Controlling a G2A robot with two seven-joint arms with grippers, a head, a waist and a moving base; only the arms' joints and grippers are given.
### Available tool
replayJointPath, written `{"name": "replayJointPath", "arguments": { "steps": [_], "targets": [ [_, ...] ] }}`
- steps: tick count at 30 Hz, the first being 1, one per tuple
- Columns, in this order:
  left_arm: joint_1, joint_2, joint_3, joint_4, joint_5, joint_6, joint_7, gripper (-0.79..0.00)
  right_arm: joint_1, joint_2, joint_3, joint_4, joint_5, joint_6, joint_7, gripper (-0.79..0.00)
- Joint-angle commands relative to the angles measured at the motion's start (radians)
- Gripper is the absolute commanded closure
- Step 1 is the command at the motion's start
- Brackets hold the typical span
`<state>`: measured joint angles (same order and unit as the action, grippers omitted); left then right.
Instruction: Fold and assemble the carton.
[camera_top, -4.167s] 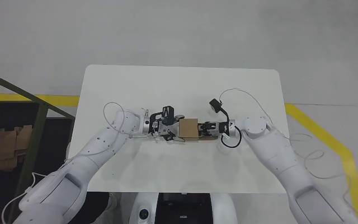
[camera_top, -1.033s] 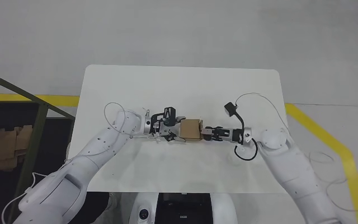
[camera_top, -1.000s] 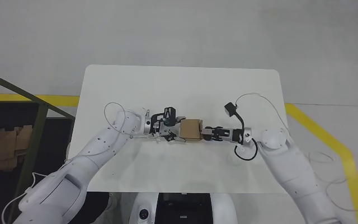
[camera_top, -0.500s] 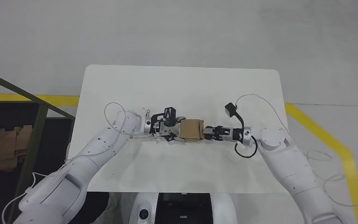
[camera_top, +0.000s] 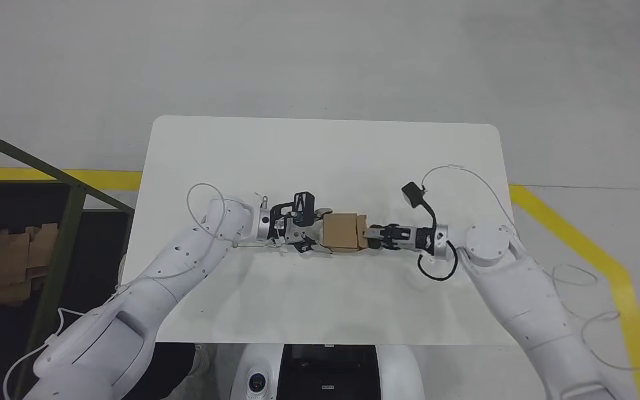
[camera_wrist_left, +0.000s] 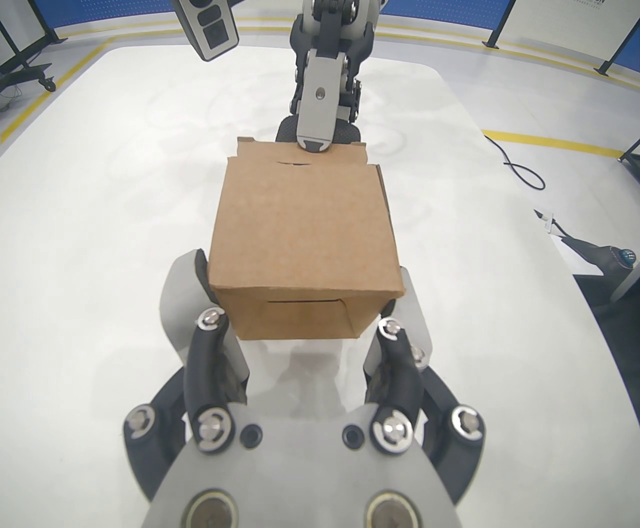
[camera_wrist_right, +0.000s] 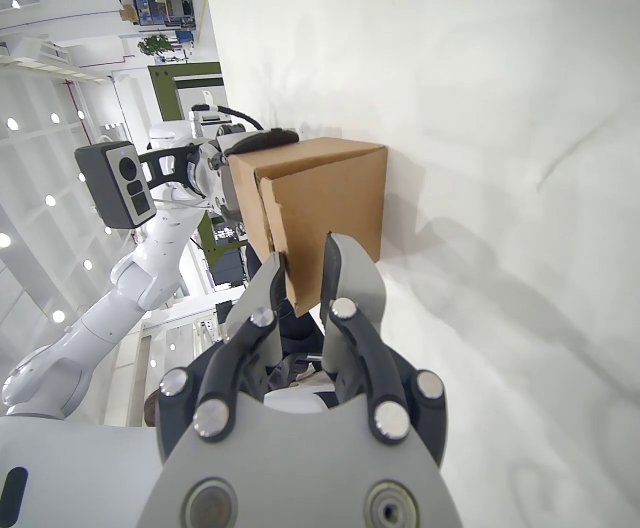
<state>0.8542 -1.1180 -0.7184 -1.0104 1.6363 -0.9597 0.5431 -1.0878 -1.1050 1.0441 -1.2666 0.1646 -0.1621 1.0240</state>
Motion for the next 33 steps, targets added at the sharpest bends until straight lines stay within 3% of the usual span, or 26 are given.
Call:
{"name": "replayJointPath", "arguments": {
  "steps": [1,11,23,29,33],
  "targets": [
    [0.0,0.0,0.0,0.0,0.0,0.0,0.0,-0.576,-0.004,0.001,0.002,-0.007,-0.005,0.006,-0.003,-0.114],
    [0.0,0.0,0.0,-0.002,0.002,-0.002,-0.001,-0.588,-0.01,0.003,-0.003,-0.045,-0.026,0.03,-0.013,-0.102],
    [0.002,0.002,-0.001,-0.01,0.005,-0.001,-0.001,-0.591,0.004,0.0,-0.025,-0.083,-0.069,0.075,-0.027,-0.003],
    [0.003,0.002,-0.002,-0.011,0.004,-0.001,-0.003,-0.594,0.013,-0.002,-0.039,-0.094,-0.084,0.096,-0.027,-0.034],
    [0.003,0.002,-0.003,-0.01,0.002,-0.002,-0.007,-0.603,0.013,-0.001,-0.033,-0.091,-0.083,0.093,-0.028,-0.172]
  ]
}}
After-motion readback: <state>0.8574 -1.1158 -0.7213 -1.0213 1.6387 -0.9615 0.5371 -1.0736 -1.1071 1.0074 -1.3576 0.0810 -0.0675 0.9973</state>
